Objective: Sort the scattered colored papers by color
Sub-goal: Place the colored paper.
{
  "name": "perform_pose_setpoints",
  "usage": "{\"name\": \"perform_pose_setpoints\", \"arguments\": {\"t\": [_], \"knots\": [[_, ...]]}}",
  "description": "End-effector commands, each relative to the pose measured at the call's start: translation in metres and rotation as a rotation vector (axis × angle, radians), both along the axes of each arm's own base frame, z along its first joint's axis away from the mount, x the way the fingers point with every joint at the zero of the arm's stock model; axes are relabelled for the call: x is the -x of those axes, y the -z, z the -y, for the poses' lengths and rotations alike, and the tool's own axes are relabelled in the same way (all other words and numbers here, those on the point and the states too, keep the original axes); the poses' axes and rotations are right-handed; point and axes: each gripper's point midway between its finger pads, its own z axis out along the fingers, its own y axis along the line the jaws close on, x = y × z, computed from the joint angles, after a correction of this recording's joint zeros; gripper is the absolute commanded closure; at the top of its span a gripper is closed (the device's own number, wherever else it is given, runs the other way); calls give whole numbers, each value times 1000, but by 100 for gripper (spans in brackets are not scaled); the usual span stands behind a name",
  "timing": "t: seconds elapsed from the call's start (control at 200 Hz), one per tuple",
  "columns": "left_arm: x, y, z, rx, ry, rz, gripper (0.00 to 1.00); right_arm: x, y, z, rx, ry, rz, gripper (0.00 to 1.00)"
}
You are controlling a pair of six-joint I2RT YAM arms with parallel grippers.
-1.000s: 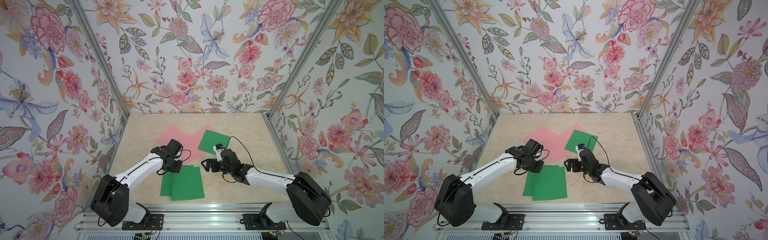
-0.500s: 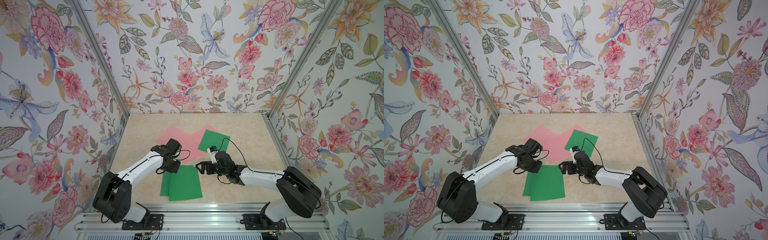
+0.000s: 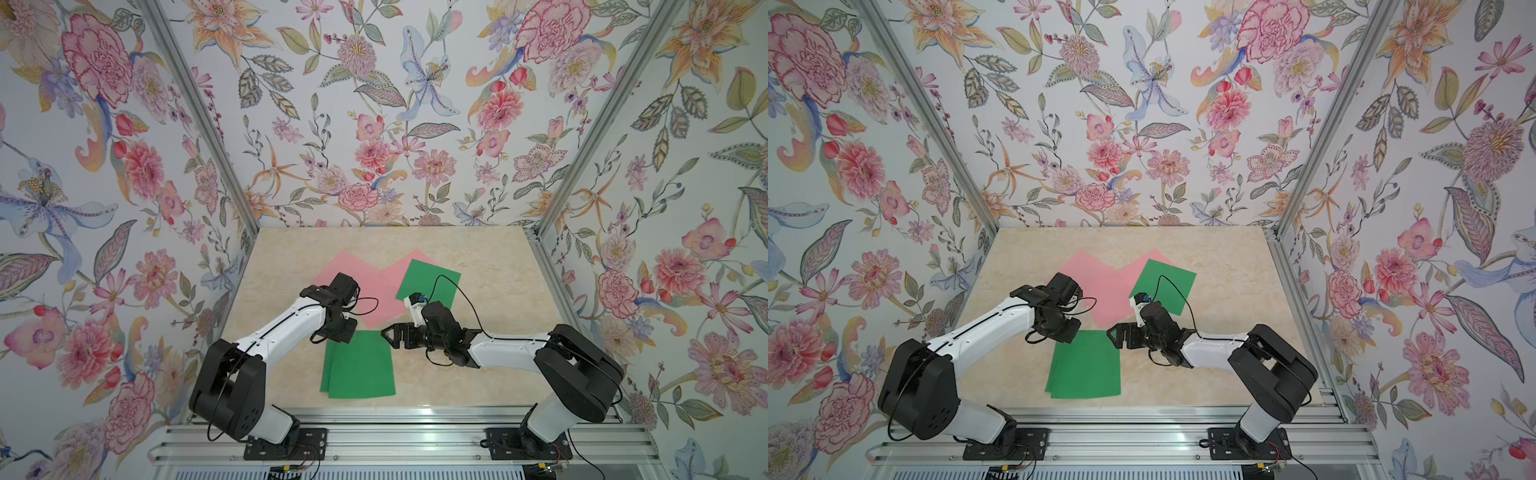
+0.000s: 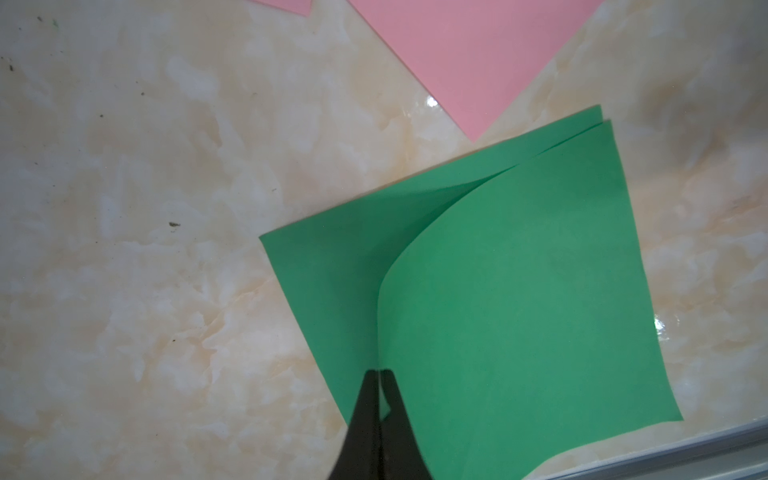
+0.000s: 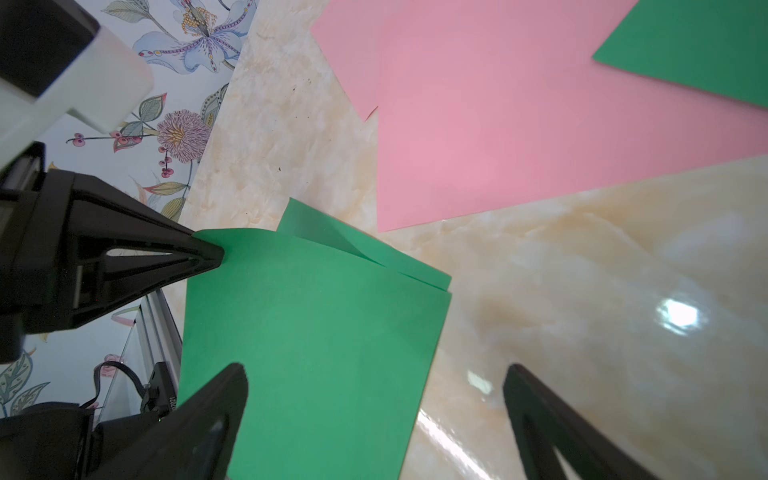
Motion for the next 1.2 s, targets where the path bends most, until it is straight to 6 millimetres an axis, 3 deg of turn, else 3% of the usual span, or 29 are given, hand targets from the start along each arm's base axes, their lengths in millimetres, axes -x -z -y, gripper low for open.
{"name": "perform_pose_setpoints", "arguments": {"t": [0.0,0.545,1.195], "knots": [[-6,-2,-7,-38,11,-2,100,-2,-9,-13,-38,-19,9,0],[-20,-4,-7,-52,12,4,100,3,2,-30,-49,-67,-23,0],[-29,-2,-11,-63,-43,12,100,4,7,-34,-46,-81,-32,0]]}}
